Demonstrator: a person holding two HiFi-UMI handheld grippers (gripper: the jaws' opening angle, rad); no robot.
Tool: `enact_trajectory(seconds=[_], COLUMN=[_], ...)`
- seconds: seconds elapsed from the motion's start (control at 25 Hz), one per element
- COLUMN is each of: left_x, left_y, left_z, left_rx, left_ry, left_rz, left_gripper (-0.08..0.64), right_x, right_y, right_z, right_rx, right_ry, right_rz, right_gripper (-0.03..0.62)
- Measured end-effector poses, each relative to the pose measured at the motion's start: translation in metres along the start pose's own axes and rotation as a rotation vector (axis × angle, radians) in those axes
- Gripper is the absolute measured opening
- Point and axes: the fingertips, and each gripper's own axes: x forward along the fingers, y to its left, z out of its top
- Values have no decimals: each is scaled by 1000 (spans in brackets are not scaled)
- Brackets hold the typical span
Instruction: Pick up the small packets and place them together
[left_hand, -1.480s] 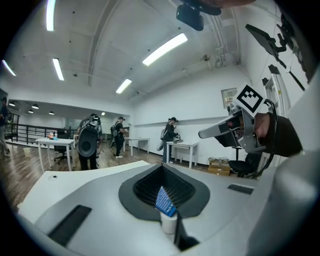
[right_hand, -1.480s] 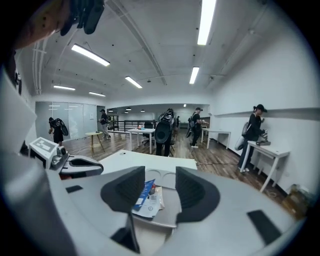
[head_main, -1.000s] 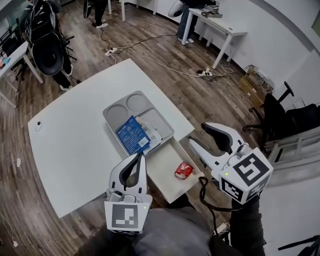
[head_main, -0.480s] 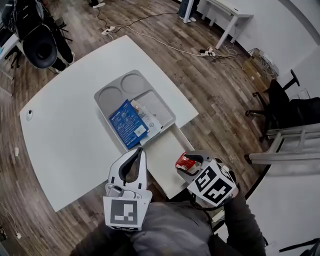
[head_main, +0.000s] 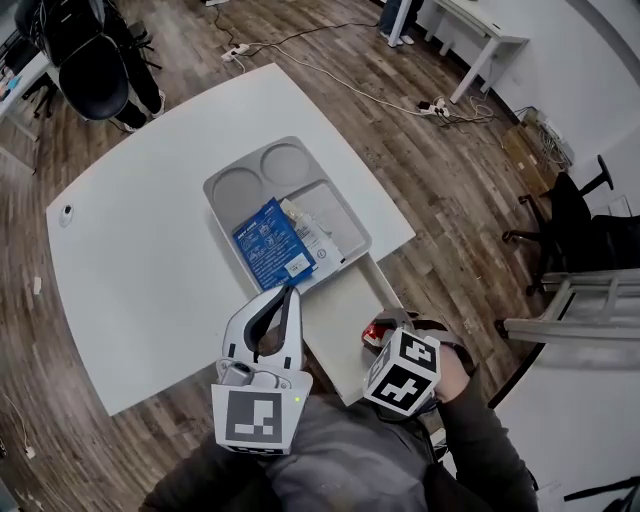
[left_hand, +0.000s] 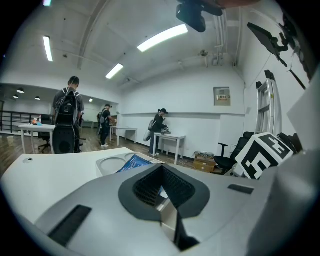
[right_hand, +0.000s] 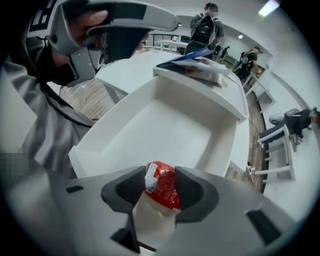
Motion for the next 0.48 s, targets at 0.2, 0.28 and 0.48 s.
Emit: enact_trajectory(seconds=[0.2, 0.28, 0.48], left_x=[-3, -5, -11], left_y=[2, 3, 0], left_z=[9, 12, 17], left_rx=[-3, -8, 2], left_ry=[-20, -22, -22], left_rz=[19, 26, 32], left_gripper=[-5, -5, -5], right_x=[-3, -13, -56], right_y=[2, -2, -13], right_z=[2, 5, 29], right_rx=[-45, -28, 41], right_ry=[21, -23, -202], right_rz=[7, -5, -23], right_gripper=[115, 92, 83])
